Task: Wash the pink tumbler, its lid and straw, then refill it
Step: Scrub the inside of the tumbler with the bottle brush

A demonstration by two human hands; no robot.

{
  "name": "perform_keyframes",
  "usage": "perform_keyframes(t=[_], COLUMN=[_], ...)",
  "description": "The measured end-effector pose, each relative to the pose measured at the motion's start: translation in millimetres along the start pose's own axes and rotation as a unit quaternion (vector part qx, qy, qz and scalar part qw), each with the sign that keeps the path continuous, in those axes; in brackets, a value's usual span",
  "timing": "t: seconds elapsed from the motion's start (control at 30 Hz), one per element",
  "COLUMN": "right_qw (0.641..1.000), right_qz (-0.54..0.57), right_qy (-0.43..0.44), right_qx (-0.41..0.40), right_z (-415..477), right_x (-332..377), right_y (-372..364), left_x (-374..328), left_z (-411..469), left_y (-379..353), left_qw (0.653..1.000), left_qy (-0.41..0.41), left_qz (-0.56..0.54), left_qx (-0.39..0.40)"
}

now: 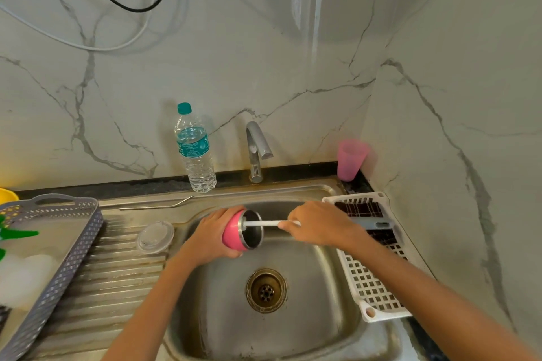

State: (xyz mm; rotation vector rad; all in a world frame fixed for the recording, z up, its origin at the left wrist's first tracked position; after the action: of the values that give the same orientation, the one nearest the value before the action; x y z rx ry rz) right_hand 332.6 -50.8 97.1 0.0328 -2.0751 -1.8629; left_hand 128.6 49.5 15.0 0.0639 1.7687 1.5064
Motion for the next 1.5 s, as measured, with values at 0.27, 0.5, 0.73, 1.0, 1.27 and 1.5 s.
perform_keyframes(t=[0.27,0.5,0.73,1.0,1.27,1.5], right_qw=[0.999,1.000,0.999,0.999,0.997,0.998], right_qz=[0.045,0.026,0.034,0.025,-0.017,-0.003], right_qy=[-0.002,0.013,0.015,0.008,0.011,0.013], right_qx=[0.026,0.001,0.013,0.048,0.077,0.068], right_z=[-3.4,8.1,7.4,4.7,2.3,14.1], right_x=[-6.5,12.6,11.5,10.5,12.7,25.0], right_y=[5.4,-3.4,2.4,5.7,-5.5,-26.9], left_x=[23.2,10.6,3.3,13.2,29.6,0.7], left_z=[-4.9,3.6,3.5,6.7,-1.5,-0.9], left_y=[6.5,10.7,15.8,24.4,13.3,4.6], left_qw=[0.999,1.000,0.999,0.997,0.994,0.995], left_qy=[0.023,0.011,-0.010,0.007,0.001,-0.025], left_qz=[0.038,0.015,0.034,0.061,0.105,0.097], left_qx=[0.007,-0.014,-0.025,-0.042,-0.011,-0.010])
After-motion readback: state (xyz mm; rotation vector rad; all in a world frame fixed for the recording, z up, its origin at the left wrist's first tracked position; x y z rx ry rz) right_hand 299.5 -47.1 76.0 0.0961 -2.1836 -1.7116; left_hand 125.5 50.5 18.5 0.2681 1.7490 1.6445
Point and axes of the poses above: each hand's wrist, its own z-axis towards the middle knuckle, its own y-axis out of the back of the hand, x = y × z, the point moved 5 cm from there along z, towards the middle knuckle, and after that the axes turned 8 degrees about y, right-handed, at the moved point
